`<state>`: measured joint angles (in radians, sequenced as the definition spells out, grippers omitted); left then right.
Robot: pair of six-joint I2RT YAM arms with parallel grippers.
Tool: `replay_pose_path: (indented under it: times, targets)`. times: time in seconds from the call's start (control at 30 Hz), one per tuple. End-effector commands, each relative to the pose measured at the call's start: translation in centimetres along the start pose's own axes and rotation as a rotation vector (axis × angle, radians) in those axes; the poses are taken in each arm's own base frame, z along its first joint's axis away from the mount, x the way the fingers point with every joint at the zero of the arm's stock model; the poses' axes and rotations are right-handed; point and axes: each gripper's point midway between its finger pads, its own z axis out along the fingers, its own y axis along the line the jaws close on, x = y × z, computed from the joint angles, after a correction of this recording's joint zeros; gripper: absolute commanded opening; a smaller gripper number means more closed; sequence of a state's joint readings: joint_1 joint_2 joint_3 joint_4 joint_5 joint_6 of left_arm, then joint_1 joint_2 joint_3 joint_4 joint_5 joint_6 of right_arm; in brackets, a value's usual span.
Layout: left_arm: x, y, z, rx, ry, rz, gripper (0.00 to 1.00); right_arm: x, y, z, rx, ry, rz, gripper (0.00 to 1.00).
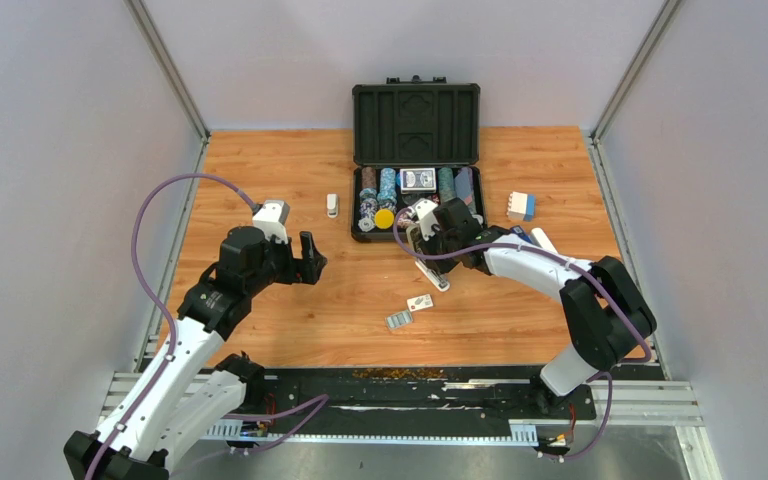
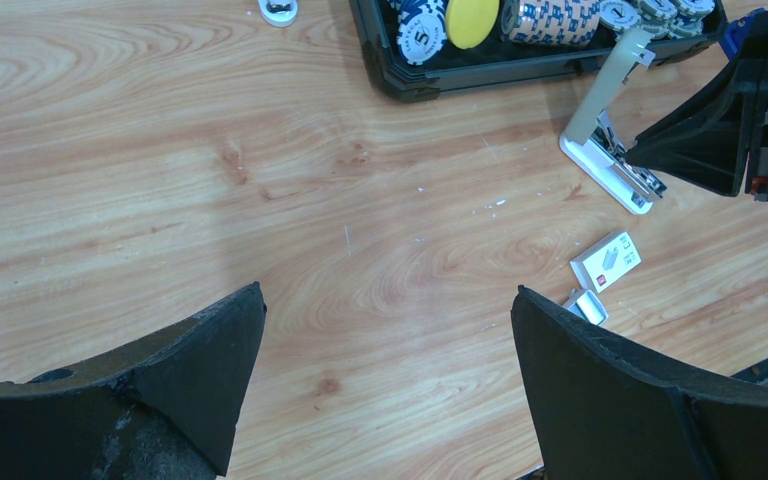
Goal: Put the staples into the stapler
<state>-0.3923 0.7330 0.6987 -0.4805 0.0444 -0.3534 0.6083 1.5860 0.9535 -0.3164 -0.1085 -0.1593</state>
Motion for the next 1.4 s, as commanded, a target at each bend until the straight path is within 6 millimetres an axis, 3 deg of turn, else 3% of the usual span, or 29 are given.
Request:
replay_pose_path:
  times: [0.0, 0.53, 0.8, 1.13, 1.37]
  targets:
    - [-0.8, -0.4, 0.0, 0.017, -0.033, 0.018, 1.00, -0.8, 0.1, 0.0, -0.017, -0.030, -0.010, 0.05]
    - [-0.8, -0.4, 0.0, 0.019, -0.034, 0.019, 1.00, -0.5, 0.2, 0.1, -0.024, -0.016, -0.005, 0.04]
    - [-0.8, -0.4, 0.0, 0.019, -0.035, 0.019, 1.00, -1.5, 0.7, -0.9, -0.049, -0.047, 0.000, 0.04]
    - [-0.7, -0.4, 0.0, 0.019, -0.034, 0.019, 1.00, -2.3, -0.1, -2.1, 0.008, -0.089, 0.012, 0.04]
    - [-0.8, -0.4, 0.0, 0.019, -0.035, 0.018, 1.00, -1.8, 0.2, -1.7, -0.010, -0.074, 0.014, 0.04]
